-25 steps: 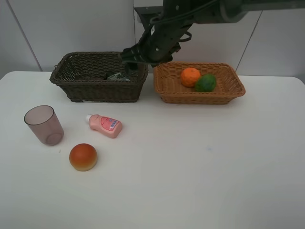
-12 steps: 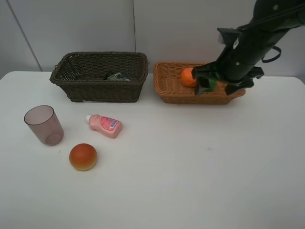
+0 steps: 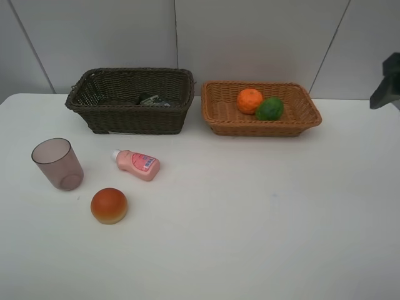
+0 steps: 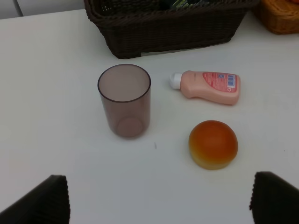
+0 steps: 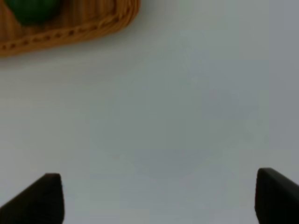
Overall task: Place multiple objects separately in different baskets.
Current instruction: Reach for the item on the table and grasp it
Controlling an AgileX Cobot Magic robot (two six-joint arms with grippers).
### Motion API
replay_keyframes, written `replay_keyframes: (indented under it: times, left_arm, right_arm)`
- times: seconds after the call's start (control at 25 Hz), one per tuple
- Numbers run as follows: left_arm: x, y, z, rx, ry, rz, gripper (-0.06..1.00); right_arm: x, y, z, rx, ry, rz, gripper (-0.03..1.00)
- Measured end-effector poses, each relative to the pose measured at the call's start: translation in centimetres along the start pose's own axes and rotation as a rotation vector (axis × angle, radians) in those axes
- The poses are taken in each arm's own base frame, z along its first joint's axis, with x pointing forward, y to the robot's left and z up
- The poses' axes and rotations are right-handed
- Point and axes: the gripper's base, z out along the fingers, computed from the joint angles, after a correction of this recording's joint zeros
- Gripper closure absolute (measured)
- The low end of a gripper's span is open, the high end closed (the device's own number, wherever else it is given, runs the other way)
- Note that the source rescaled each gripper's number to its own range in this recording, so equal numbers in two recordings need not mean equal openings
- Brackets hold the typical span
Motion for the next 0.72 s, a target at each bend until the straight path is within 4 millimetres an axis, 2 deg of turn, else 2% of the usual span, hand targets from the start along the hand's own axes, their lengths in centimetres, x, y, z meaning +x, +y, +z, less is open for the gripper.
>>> replay_keyframes:
  times: [0.2,0.36,0.52,0.72]
  left_arm:
    - [0.0,0.0,0.0,0.0,0.0,0.0,-0.05]
    - [0.0,0.0,0.0,0.0,0.0,0.0,-0.05]
    - [0.0,0.0,0.0,0.0,0.0,0.0,-0.05]
    - [0.0,0.0,0.0,0.0,0.0,0.0,-0.05]
  right_arm:
    - [2.3,-0.8,-6.0,-0.032,-0.179,-0.003,0.34]
    - [4.7,-1.5,-9.7,-0.041,-0.29,-0.027,0.34]
    - [7.2,-2.4,-12.2,-0.036,-0.344,-0.063,0.34]
    - [10.1,-3.3,-14.2,-0.036,-0.372,-0.061,0.34]
